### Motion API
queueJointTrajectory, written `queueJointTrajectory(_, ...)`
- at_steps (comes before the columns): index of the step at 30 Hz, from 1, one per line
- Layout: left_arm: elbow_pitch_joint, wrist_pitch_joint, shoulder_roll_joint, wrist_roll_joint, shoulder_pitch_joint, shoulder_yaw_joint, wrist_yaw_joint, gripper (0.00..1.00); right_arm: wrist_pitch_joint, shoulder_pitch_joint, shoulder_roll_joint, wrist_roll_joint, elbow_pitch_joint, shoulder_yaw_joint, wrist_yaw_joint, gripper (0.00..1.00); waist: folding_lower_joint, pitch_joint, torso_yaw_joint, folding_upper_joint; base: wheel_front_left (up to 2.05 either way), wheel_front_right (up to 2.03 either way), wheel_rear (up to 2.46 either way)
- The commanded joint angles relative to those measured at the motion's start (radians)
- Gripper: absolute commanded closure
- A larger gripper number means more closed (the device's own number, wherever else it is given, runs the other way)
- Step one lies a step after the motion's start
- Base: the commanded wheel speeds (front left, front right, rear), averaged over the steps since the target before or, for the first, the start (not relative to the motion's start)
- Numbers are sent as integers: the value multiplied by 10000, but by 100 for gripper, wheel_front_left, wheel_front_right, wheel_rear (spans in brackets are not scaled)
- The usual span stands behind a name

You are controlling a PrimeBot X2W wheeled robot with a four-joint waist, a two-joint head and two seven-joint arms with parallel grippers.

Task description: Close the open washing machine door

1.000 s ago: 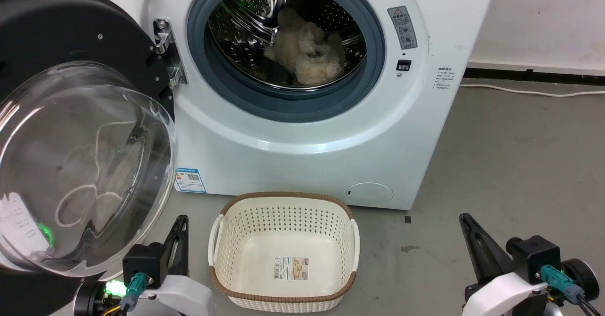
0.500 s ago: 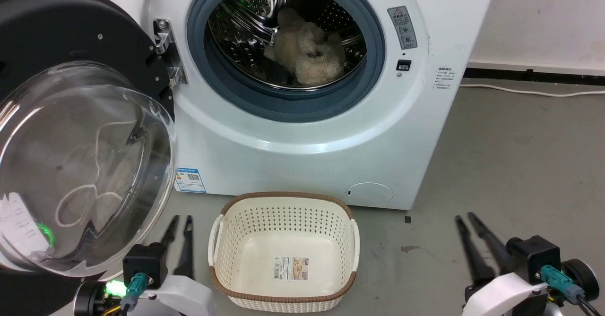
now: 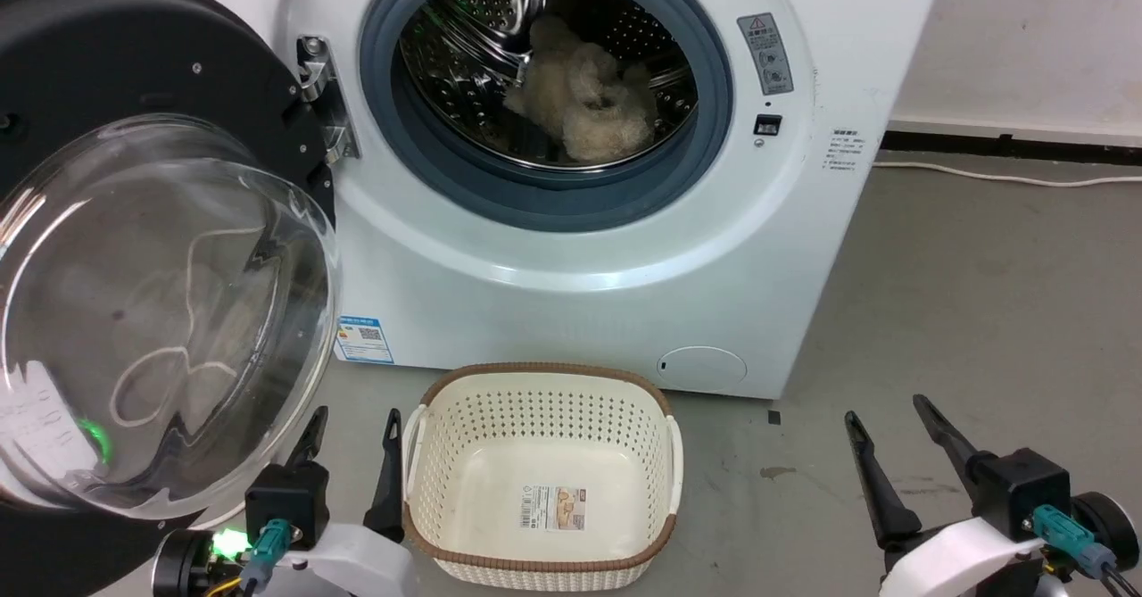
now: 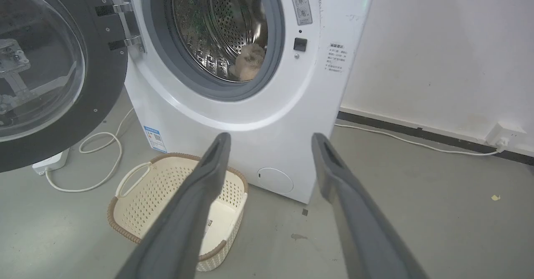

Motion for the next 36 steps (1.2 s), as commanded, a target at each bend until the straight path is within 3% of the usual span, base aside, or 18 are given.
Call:
queueJointTrajectory(1, 35, -98, 4, -27, -23, -58, 65, 0, -87, 140, -85, 90, 18, -24, 1, 0, 0, -11, 30, 0, 0, 0, 0)
queueJointTrajectory(17, 223, -432, 48, -39, -15, -469, 52, 0, -422, 404, -216, 243, 9, 167, 2, 0, 0, -173, 1009, 0, 0, 0, 0)
queueJointTrajectory(36, -151, -892, 96, -35, 300, -780, 537, 0, -882, 76, -792, 603, 171, 1038, 3, 0, 0, -37, 2037, 0, 0, 0, 0)
